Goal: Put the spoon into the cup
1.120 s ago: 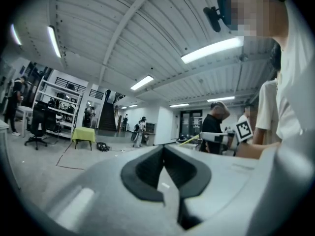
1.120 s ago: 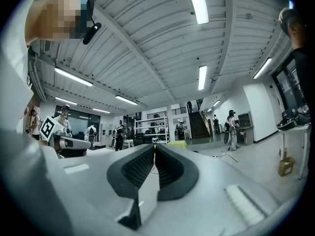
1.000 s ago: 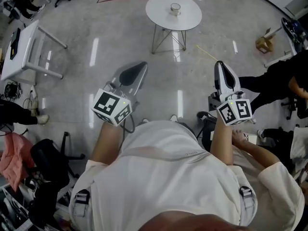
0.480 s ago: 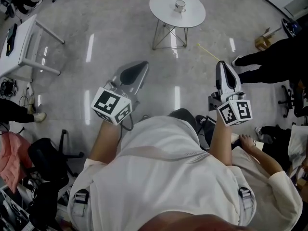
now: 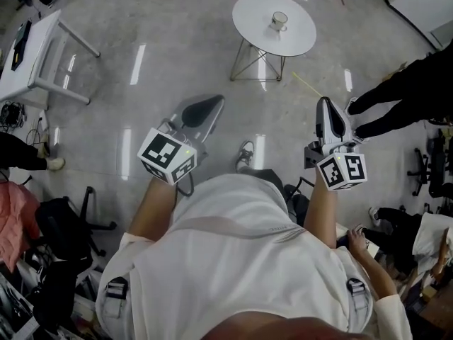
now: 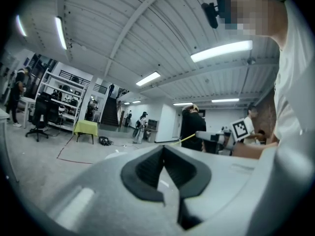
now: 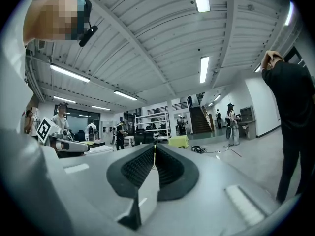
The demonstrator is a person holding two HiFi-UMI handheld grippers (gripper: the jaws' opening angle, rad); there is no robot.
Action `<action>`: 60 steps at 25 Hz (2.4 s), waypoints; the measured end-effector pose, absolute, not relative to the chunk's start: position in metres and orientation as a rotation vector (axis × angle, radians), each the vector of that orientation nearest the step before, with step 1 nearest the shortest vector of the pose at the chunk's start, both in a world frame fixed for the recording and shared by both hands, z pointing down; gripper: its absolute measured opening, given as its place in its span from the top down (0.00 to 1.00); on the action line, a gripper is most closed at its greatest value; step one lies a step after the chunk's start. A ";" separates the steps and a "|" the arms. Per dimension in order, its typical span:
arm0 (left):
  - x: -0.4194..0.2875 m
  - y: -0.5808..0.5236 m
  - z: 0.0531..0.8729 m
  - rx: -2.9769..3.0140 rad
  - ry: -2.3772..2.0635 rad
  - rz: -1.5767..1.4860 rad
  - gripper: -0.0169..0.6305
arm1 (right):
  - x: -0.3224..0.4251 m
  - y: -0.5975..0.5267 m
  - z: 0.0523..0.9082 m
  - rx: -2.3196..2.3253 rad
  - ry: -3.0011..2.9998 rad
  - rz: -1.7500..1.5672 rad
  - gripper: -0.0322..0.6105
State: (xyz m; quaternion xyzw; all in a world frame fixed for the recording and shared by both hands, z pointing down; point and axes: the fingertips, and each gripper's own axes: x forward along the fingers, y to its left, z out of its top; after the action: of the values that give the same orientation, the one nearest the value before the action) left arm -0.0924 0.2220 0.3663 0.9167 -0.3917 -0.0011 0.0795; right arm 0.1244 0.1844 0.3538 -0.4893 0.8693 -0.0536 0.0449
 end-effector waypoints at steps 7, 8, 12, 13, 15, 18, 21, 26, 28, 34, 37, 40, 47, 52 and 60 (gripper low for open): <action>-0.040 0.107 0.349 2.772 -1.187 0.034 0.97 | 0.166 0.063 0.343 -1.461 2.674 -0.158 0.93; -0.031 0.090 0.345 2.779 -1.186 0.034 0.97 | 0.175 0.047 0.341 -1.462 2.676 -0.147 0.93; 0.004 0.024 0.342 2.767 -1.201 0.042 0.97 | 0.215 -0.022 0.344 -1.469 2.666 -0.169 0.93; 0.011 0.010 0.344 2.761 -1.206 0.048 0.97 | 0.224 -0.038 0.346 -1.472 2.664 -0.188 0.93; 0.023 -0.017 0.347 2.748 -1.221 0.057 0.97 | 0.237 -0.068 0.353 -1.466 2.667 -0.210 0.93; 0.030 -0.054 0.355 2.719 -1.254 0.067 0.97 | 0.245 -0.111 0.362 -1.447 2.687 -0.230 0.93; 0.038 -0.086 0.367 2.692 -1.261 0.094 0.97 | 0.252 -0.147 0.371 -1.432 2.695 -0.251 0.93; 0.035 -0.143 0.382 2.683 -1.206 0.102 0.97 | 0.248 -0.197 0.389 -1.479 2.702 -0.308 0.93; 0.023 -0.170 0.387 2.686 -1.186 0.098 0.97 | 0.236 -0.221 0.396 -1.504 2.702 -0.314 0.93; -0.029 -0.261 0.399 2.707 -1.057 0.087 0.97 | 0.186 -0.290 0.409 -1.653 2.681 -0.347 0.93; -0.061 -0.312 0.397 2.722 -1.002 0.092 0.97 | 0.154 -0.331 0.410 -1.718 2.686 -0.350 0.93; -0.082 -0.356 0.397 2.733 -0.939 0.087 0.97 | 0.133 -0.367 0.416 -1.787 2.667 -0.362 0.93; -0.098 -0.416 0.411 2.737 -0.870 0.109 0.97 | 0.120 -0.419 0.458 -1.942 2.692 -0.421 0.93; -0.074 -0.434 0.422 2.702 -0.893 0.144 0.97 | 0.141 -0.453 0.510 -1.979 2.758 -0.544 0.93; -0.054 -0.443 0.448 2.604 -0.971 0.200 0.97 | 0.147 -0.502 0.596 -1.924 2.888 -0.711 0.93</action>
State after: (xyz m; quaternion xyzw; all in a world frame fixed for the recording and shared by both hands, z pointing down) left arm -0.0536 -0.4430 0.4485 0.9199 -0.3429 0.0705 0.1768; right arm 0.1469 -0.5024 0.5957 -0.5323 0.7990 -0.1967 -0.1991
